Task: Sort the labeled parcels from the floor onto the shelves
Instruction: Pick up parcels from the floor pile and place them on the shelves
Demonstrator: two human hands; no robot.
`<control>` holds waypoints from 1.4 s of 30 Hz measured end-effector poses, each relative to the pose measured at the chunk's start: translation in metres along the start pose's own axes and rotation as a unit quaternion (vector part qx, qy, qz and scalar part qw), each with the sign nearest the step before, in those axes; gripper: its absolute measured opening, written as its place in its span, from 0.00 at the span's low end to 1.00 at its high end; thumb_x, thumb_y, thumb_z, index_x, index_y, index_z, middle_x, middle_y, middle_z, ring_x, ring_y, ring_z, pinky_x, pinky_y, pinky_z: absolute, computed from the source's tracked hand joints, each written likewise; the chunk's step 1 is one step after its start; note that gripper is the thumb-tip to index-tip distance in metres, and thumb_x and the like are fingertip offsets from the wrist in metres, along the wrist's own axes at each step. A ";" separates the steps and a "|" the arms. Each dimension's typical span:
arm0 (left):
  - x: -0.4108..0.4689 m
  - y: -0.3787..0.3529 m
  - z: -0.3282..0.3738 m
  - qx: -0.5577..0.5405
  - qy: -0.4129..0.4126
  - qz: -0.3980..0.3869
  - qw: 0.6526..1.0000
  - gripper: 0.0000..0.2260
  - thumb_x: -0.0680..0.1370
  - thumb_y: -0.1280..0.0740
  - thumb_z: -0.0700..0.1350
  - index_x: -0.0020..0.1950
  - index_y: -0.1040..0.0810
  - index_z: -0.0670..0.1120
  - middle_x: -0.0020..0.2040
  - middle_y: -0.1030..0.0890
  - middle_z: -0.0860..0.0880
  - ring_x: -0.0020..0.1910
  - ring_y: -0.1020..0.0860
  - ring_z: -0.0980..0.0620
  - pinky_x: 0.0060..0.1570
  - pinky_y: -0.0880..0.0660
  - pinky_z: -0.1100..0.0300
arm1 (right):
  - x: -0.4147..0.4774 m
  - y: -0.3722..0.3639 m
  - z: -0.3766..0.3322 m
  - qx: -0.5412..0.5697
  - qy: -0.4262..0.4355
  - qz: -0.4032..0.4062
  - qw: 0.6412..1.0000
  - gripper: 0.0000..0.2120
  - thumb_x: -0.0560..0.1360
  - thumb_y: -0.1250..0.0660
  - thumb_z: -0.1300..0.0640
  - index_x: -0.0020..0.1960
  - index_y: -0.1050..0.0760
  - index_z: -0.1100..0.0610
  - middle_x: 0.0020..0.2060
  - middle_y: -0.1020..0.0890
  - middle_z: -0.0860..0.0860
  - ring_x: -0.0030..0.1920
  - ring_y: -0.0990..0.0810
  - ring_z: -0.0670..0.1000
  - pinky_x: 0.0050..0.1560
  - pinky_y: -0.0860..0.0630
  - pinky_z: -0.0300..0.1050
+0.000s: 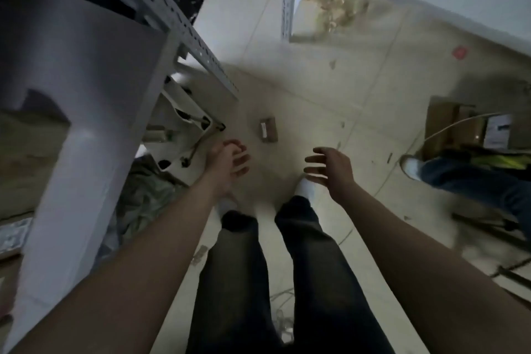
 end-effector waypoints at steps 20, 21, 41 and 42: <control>0.548 -0.081 -0.167 0.186 0.086 0.031 0.978 0.10 0.78 0.39 0.41 0.55 0.23 0.52 0.44 0.23 0.50 0.42 0.26 0.51 0.44 0.27 0.55 | 0.536 -0.150 0.175 -0.175 -0.011 0.010 0.984 0.20 0.84 0.44 0.51 0.75 0.32 0.51 0.56 0.19 0.54 0.43 0.17 0.57 0.35 0.14 0.52; 0.553 -0.081 -0.172 0.181 0.095 0.020 0.979 0.10 0.79 0.40 0.44 0.57 0.23 0.53 0.45 0.22 0.51 0.43 0.26 0.50 0.45 0.28 0.55 | 0.541 -0.151 0.179 -0.192 0.002 0.011 0.981 0.21 0.85 0.45 0.49 0.76 0.33 0.51 0.61 0.20 0.55 0.47 0.16 0.58 0.32 0.16 0.49; 0.303 -0.089 -0.058 0.064 0.012 -0.090 0.994 0.18 0.79 0.32 0.60 0.64 0.23 0.51 0.57 0.15 0.52 0.59 0.18 0.49 0.59 0.22 0.42 | 0.269 -0.095 0.038 0.008 0.195 0.068 0.978 0.11 0.73 0.33 0.54 0.55 0.23 0.54 0.51 0.19 0.52 0.43 0.18 0.43 0.40 0.21 0.39; 0.286 -0.088 -0.050 0.056 0.000 -0.095 0.994 0.17 0.79 0.31 0.59 0.64 0.24 0.51 0.58 0.16 0.51 0.60 0.18 0.48 0.58 0.21 0.42 | 0.252 -0.097 0.028 0.012 0.208 0.060 0.976 0.11 0.73 0.34 0.55 0.54 0.23 0.55 0.51 0.19 0.52 0.43 0.18 0.43 0.39 0.22 0.38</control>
Point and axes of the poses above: each hand's wrist, its own x-axis towards the middle knuckle, its own y-axis out of the back of the hand, z = x × y, the point moved 5 cm from there along x, towards the middle knuckle
